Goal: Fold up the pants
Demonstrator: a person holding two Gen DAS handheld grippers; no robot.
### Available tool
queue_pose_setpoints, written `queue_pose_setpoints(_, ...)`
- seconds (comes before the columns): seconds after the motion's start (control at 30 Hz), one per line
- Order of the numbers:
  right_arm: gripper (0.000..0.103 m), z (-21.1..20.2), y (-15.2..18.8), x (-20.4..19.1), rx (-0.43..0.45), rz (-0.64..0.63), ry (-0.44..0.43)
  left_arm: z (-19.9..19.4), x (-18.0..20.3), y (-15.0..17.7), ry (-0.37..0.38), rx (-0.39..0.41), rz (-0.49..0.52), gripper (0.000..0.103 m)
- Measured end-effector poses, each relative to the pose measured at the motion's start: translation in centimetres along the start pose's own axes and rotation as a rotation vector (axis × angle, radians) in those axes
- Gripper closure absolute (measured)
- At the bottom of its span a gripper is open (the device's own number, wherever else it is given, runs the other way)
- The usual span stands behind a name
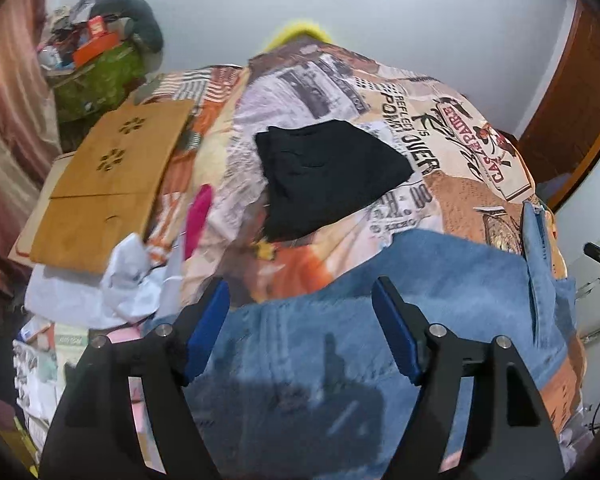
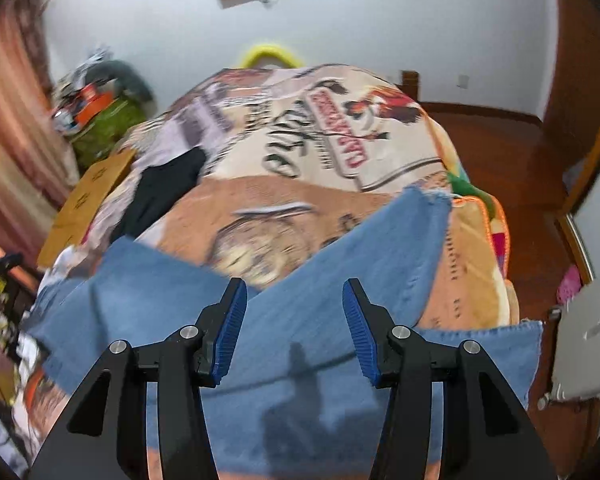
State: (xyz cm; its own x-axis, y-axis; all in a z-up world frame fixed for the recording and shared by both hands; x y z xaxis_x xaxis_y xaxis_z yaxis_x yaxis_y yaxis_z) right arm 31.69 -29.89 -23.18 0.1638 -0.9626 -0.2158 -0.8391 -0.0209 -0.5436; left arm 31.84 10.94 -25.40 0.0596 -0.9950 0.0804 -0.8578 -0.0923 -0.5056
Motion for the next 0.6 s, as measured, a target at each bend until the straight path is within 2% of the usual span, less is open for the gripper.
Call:
queue_pose_setpoints(0.17,0.057,3.9,-2.4,4.0,-0.045,0.082,0.035,3.2,2.0,-2.1,0.003,-0.030,0.032,0.024)
queue_pose_setpoints(0.37,0.057,10.2,-4.6,7.3,-0.116,0.183,0.041,7.6,3.3,-2.7,-0.007,-0.091,0.072,0.023)
queue_pose_setpoints(0.5,0.057,14.6,-4.7,8.4,-0.191,0.207,0.082,10.0,3.5,-2.4,-0.021,-0.133,0.080,0.023)
queue_pose_setpoints(0.6,0.057,17.2,-3.9,8.8,-0.235,0.252,0.053,11.0,3.6,-2.0,-0.030,-0.151,0.085,0.023)
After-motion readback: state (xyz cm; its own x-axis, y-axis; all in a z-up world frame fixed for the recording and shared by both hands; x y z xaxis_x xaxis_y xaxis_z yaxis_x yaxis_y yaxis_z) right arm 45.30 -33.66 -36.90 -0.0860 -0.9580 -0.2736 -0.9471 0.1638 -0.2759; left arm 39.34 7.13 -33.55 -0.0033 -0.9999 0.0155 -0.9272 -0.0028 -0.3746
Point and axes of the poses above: each gripper's, at about its wrist camera, not at the fingertips, and z roughly the way its jaws point, x to its right, y to its underside, the point moved 9 cm from there along z, roughly the way its jaws point, and after that the axes turned 4 degrees about -x, right-handed, at the moved point
